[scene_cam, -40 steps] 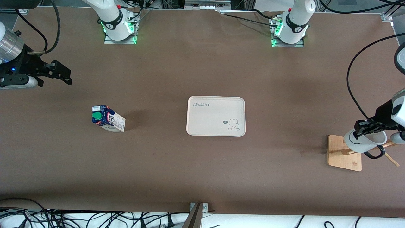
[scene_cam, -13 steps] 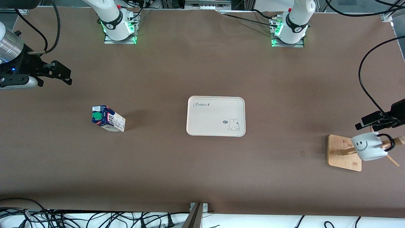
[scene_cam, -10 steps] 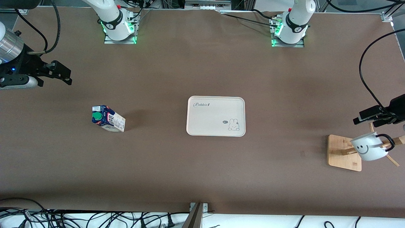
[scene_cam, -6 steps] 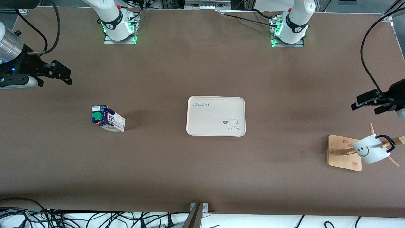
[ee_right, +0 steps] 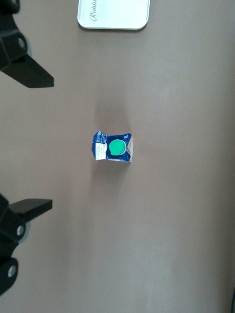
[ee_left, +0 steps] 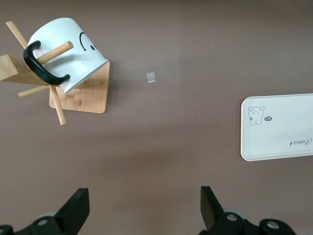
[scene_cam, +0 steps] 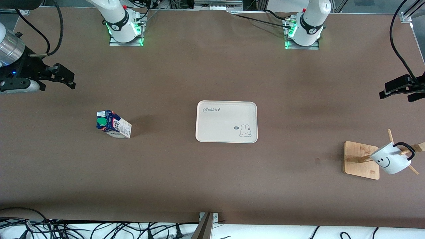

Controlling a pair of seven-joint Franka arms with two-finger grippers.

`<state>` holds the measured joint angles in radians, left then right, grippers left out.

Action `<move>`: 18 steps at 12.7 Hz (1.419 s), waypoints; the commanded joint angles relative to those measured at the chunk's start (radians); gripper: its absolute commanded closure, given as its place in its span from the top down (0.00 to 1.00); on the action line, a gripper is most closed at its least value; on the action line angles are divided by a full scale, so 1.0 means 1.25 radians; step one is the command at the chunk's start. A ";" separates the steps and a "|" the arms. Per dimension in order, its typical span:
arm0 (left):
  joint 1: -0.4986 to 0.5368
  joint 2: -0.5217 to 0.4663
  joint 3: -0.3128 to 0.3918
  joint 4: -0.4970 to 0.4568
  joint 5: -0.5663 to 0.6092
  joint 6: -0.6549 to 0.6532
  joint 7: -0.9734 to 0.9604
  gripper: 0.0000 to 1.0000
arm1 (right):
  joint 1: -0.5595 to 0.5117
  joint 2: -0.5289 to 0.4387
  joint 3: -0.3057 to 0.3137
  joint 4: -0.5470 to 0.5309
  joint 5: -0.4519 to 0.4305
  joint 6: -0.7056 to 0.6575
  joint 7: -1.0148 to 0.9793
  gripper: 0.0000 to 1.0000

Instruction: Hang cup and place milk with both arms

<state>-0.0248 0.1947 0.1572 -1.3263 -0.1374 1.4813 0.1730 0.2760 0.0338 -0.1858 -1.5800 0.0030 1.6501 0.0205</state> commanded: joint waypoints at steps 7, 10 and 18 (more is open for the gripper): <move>-0.021 -0.011 -0.037 0.036 0.045 -0.082 -0.003 1.00 | -0.004 0.001 0.004 0.010 -0.006 -0.001 -0.002 1.00; -0.019 -0.011 -0.033 0.035 0.058 -0.105 -0.003 1.00 | -0.002 0.001 0.004 0.010 -0.005 -0.001 -0.002 1.00; -0.103 -0.022 0.008 0.035 0.057 -0.053 -0.017 1.00 | -0.004 0.001 0.004 0.010 -0.004 0.000 -0.002 1.00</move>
<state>-0.0812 0.1849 0.1205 -1.2851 -0.0916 1.3857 0.1689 0.2762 0.0339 -0.1857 -1.5800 0.0030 1.6507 0.0205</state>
